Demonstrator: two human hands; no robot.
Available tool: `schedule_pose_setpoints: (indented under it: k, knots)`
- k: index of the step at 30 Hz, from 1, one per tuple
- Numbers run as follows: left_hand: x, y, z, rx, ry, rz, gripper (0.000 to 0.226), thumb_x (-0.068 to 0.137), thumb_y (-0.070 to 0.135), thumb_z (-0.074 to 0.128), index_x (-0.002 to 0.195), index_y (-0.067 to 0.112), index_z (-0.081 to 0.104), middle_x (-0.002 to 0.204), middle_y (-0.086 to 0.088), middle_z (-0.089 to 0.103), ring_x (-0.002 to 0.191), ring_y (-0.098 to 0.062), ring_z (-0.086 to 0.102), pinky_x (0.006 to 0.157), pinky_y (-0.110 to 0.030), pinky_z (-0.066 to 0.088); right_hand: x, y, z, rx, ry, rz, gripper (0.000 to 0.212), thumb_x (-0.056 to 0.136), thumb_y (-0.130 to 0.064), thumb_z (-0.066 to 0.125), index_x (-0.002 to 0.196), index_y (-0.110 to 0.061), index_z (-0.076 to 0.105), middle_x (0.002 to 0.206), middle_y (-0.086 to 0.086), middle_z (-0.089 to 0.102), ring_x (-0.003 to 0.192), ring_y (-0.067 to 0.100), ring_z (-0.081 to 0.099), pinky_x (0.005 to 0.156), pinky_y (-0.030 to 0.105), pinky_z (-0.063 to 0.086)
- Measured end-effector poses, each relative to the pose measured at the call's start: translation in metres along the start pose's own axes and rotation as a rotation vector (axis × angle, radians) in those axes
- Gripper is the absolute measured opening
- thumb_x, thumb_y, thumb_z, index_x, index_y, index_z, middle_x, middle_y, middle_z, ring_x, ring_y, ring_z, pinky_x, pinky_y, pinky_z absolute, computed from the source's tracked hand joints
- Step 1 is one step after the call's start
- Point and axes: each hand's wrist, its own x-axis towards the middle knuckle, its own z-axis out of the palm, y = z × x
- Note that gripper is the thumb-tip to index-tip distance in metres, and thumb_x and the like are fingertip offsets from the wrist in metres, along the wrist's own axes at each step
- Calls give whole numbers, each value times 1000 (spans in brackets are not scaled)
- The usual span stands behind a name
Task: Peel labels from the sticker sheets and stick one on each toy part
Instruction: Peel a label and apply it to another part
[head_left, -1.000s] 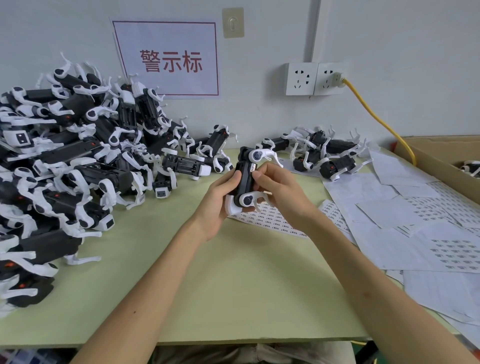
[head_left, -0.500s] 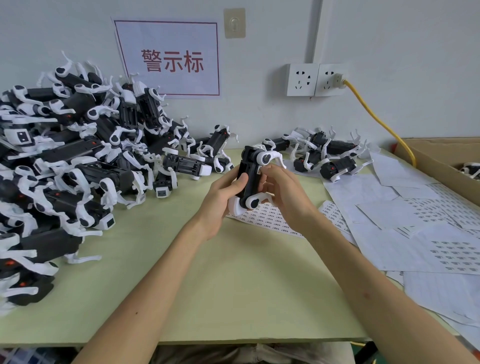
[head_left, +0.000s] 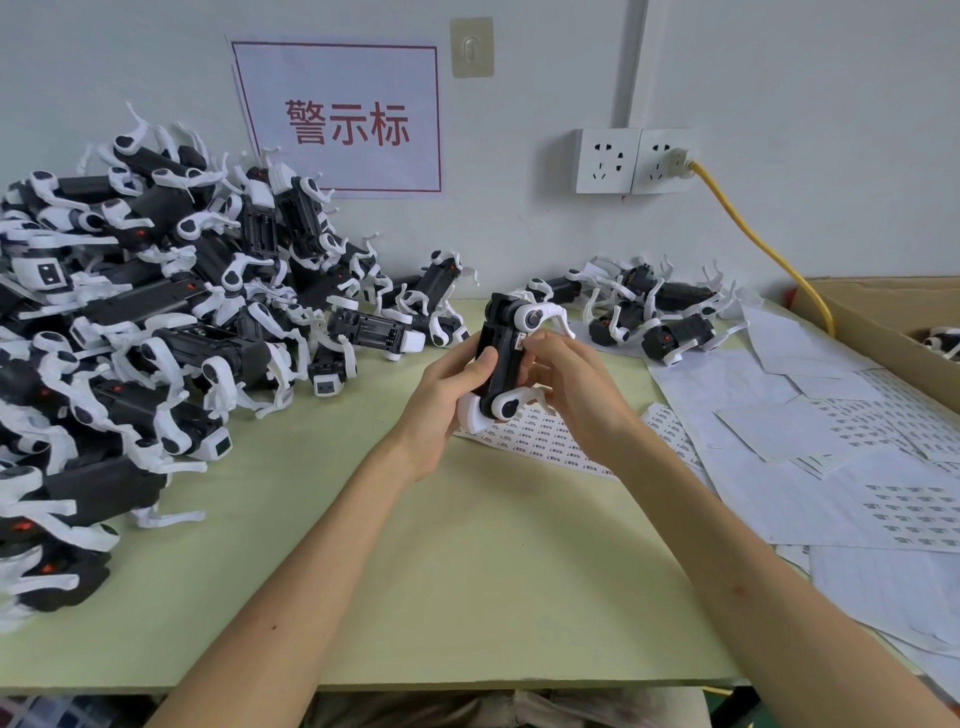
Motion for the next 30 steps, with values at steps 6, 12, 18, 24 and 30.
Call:
schedule_pose_setpoints:
  k: [6, 12, 18, 24, 30]
  knots:
    - [0, -1, -1, -15, 0, -6, 40, 98, 42, 58, 133, 25, 66, 130, -7, 71, 124, -24, 65, 102, -39, 47, -1, 0, -1, -27, -11, -10, 18, 85, -28, 56, 70, -18, 56, 71, 3, 56, 66, 18, 51, 63, 31, 36]
    - [1, -2, 0, -37, -21, 16, 33, 98, 38, 59, 127, 26, 70, 128, -6, 71, 120, -21, 67, 100, -34, 49, 0, 0, -2, 42, -2, 11, 23, 87, -34, 58, 69, -19, 57, 69, 0, 55, 69, 20, 50, 69, 36, 35]
    - [1, -2, -3, -10, -15, 21, 39, 99, 41, 58, 131, 21, 67, 122, -4, 73, 114, -20, 68, 96, -36, 50, -2, -2, -1, 5, -24, -7, 20, 85, -30, 59, 70, -17, 55, 70, 3, 56, 67, 19, 50, 62, 30, 36]
    - [1, -1, -4, 1, -2, 4, 39, 97, 44, 59, 127, 21, 68, 117, -3, 74, 109, -19, 68, 91, -36, 50, -3, -4, 0, 15, -38, -3, 18, 84, -26, 60, 70, -17, 54, 70, 4, 55, 66, 17, 49, 58, 25, 36]
    - [2, -3, -4, -36, 16, -16, 40, 96, 43, 60, 125, 16, 69, 113, -5, 75, 106, -21, 69, 89, -36, 50, -3, -5, 1, 10, -28, 3, 18, 83, -23, 61, 67, -17, 55, 68, 3, 55, 64, 16, 48, 59, 26, 36]
